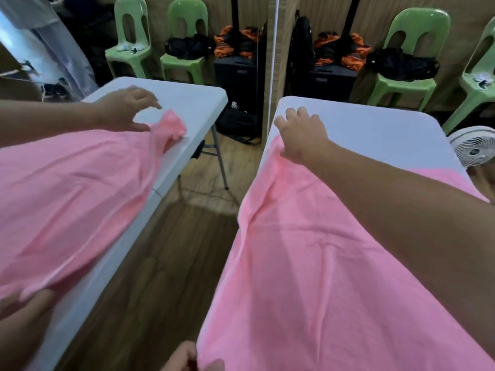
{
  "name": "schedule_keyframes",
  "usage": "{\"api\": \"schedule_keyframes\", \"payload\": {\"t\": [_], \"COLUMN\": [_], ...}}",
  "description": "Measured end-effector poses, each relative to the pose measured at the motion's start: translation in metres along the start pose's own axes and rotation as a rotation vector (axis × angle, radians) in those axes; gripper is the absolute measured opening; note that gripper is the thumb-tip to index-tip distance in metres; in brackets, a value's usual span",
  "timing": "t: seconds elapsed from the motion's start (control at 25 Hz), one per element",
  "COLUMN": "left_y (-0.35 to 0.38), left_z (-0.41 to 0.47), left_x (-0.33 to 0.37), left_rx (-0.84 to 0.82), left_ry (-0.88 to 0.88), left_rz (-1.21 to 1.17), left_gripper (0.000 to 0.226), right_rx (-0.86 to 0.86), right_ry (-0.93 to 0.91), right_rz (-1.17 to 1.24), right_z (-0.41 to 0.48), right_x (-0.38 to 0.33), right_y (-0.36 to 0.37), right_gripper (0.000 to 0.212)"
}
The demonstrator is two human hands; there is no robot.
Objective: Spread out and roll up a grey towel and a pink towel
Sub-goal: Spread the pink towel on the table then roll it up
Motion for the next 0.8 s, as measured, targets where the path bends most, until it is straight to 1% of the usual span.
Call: {"api": "schedule_keyframes", "payload": {"t": [0.04, 0.08, 0.12, 0.16, 0.2, 0.24, 0.28, 0.32, 0.36, 0.4, 0.44, 0.48, 0.52, 0.56, 0.64, 0.68, 0.72, 0.76, 0.8], "left_y": [0.049, 0.084, 0.091, 0.116, 0.155, 0.199, 0.235, 0.261, 0.285, 0.297, 0.294, 0.296, 0.296, 0.300, 0.307, 0.307, 0.308, 0.307, 0.304], "left_z": [-0.020, -0.033, -0.046, -0.060, -0.085, -0.102, -0.125, -0.147, -0.161, -0.168, -0.170, -0.180, -0.184, -0.194, -0.209, -0.215, -0.224, -0.234, -0.243], "left_x": [0.041, 0.085, 0.142, 0.220, 0.292, 0.343, 0.403, 0.453, 0.481, 0.514, 0.510, 0.519, 0.525, 0.541, 0.576, 0.588, 0.591, 0.593, 0.596], "left_rx": [-0.026, 0.020, 0.094, 0.192, 0.246, 0.168, -0.012, -0.167, -0.243, -0.341, -0.258, -0.181, -0.118, -0.132, -0.156, -0.135, -0.097, -0.038, 0.021], "left_ry": [-0.081, -0.190, -0.354, -0.554, -0.721, -0.999, -1.148, -1.047, -0.842, -0.809, -0.927, -1.006, -1.043, -1.100, -1.108, -1.118, -1.150, -1.180, -1.233], "left_rz": [-0.015, -0.144, -0.349, -0.489, -0.671, -0.960, -1.054, -1.015, -0.904, -0.978, -1.101, -1.088, -1.074, -1.001, -0.846, -0.783, -0.734, -0.696, -0.665], "left_gripper": [0.076, 0.074, 0.061, 0.037, 0.036, 0.054, 0.060, 0.053, 0.039, 0.029, 0.022, 0.019, 0.017, 0.017, 0.018, 0.022, 0.030, 0.035, 0.036], "right_rx": [-0.010, -0.019, -0.020, -0.026, -0.026, -0.038, -0.073, -0.121, -0.161, -0.200, -0.219, -0.228, -0.246, -0.288, -0.277, -0.260, -0.292, -0.280, -0.229], "right_ry": [-0.034, -0.063, -0.078, -0.082, -0.075, -0.054, -0.019, 0.026, 0.058, 0.046, 0.001, -0.073, -0.127, -0.120, -0.052, 0.002, 0.009, 0.019, 0.036], "right_rz": [0.022, 0.070, 0.144, 0.234, 0.340, 0.441, 0.533, 0.611, 0.664, 0.680, 0.685, 0.671, 0.674, 0.704, 0.770, 0.786, 0.776, 0.745, 0.732], "right_z": [-0.018, -0.044, -0.076, -0.118, -0.166, -0.226, -0.291, -0.359, -0.422, -0.479, -0.529, -0.572, -0.602, -0.624, -0.644, -0.653, -0.662, -0.670, -0.678], "right_x": [-0.003, -0.004, -0.002, 0.004, 0.011, 0.017, 0.023, 0.025, 0.023, 0.015, 0.004, -0.008, -0.018, -0.020, -0.015, -0.010, -0.011, -0.009, -0.005], "right_y": [0.004, 0.008, 0.009, 0.011, 0.011, 0.011, 0.006, 0.005, 0.006, 0.007, 0.008, 0.012, 0.019, 0.025, 0.022, 0.017, 0.016, 0.011, 0.007], "right_gripper": [0.052, 0.050, 0.047, 0.044, 0.042, 0.041, 0.038, 0.034, 0.029, 0.024, 0.027, 0.039, 0.046, 0.048, 0.049, 0.054, 0.060, 0.060, 0.056]}}
Point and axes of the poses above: each hand's wrist, its own z-axis towards the middle knuckle, its own y-axis out of the palm, x = y × z, the point moved 5 cm from there along z, towards the middle knuckle, and after that the axes turned 10 degrees about -z, right-handed, at the moved point
